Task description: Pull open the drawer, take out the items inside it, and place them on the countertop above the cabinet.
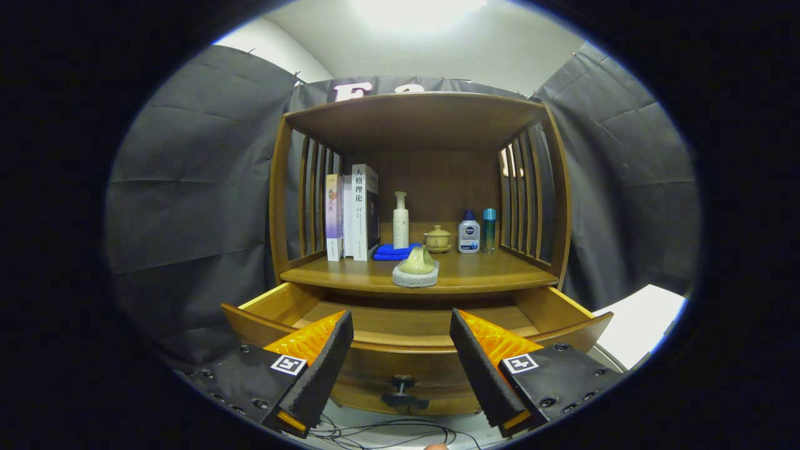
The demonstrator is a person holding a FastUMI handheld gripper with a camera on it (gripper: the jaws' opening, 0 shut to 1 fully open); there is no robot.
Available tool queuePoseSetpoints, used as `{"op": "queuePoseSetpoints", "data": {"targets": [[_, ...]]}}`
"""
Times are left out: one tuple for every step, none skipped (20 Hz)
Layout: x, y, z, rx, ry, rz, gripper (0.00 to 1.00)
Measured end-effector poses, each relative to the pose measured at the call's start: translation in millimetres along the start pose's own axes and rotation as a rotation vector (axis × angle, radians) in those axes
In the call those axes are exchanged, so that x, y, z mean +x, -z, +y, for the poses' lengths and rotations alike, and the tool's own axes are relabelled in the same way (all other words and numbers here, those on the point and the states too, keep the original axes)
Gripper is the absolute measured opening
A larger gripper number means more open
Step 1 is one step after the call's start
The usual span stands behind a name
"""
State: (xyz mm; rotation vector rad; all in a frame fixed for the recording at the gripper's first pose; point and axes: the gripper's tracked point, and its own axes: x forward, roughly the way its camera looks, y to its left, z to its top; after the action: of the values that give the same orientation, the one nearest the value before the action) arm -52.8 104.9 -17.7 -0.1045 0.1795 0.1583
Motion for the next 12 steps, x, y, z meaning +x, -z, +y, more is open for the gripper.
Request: {"op": "queuePoseSetpoints", "data": {"targets": [[-2,5,2,-0.004,-0.005,0.005,0.98],[-4,12,2,-0.010,-0.004,0.018,0.98],[-5,20,1,-0.015,-0.002,0.034,0.98],[-5,27,1,-0.017,-0.002,0.051,0.98],[-6,35,2,-0.016,-0.002,0.068,0.98],[-7,43,1,-0.016,0.000,0.087,0.98],[-8,51,0,-0.013,0.002,0.111,0.98],[-7,59,-1,-0.011,0.009,0.126,0.98],[-7,64,-3,-0.005,0.021,0.139,0.98],[-7,71,-3,0.002,0.028,0.150,0.98],[-5,76,-2,0.006,0.032,0.160,0.98],[-4,82,-1,0.005,0.031,0.176,0.98]]}}
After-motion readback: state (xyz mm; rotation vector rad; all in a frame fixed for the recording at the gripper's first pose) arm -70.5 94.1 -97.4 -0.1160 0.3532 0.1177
